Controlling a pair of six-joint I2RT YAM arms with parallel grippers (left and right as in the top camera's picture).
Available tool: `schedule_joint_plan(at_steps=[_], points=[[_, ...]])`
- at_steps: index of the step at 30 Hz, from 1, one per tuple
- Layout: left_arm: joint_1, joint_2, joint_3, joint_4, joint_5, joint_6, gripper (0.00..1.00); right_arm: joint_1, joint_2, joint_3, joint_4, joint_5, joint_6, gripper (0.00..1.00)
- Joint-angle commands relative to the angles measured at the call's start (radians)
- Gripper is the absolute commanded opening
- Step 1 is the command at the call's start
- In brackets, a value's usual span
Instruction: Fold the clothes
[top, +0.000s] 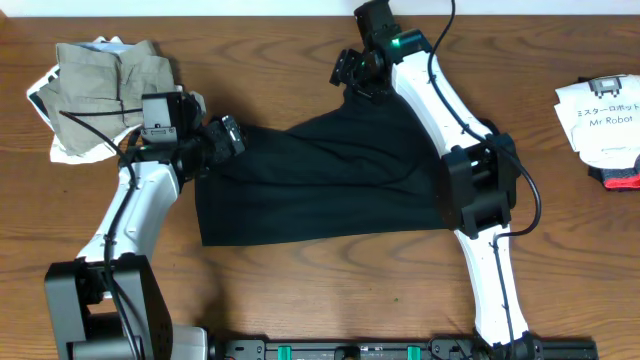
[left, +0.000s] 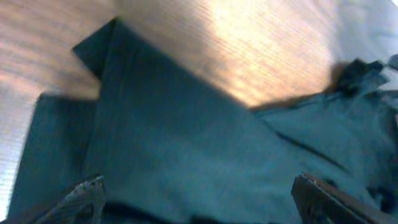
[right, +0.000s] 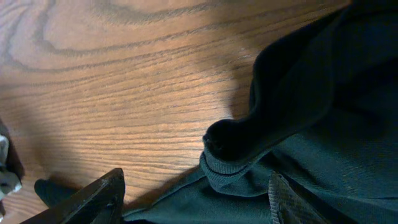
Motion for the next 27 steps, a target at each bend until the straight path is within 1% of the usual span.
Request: schedule_joint_plan(at_steps=[1,6,12,14,17,21,27], points=[[0.002,0.070,0.036,0.035,0.054,-0.012,0.97,0.003,0.019,0.020,0.001,0.020,0.033,0.72],[0.002,0.216,0.159,0.033,0.054,-0.021,0.97,0.003,0.019,0.020,0.002,0.019,0.034,0.72],[0.008,0.323,0.290,0.031,0.049,-0.022,0.97,0.009,0.026,0.020,0.010,0.016,0.033,0.72],[0.013,0.342,0.304,0.026,0.009,-0.056,0.97,0.010,0.032,0.020,0.014,0.016,0.033,0.72],[0.026,0.348,0.304,0.021,-0.045,-0.054,0.97,0.010,0.040,0.020,0.013,0.016,0.033,0.72],[0.048,0.348,0.306,0.029,-0.045,-0.013,0.97,0.010,0.047,0.020,0.010,0.015,0.032,0.73],[0.071,0.375,0.306,0.037,-0.012,-0.009,0.96,0.018,0.052,0.020,0.018,-0.003,0.033,0.73]])
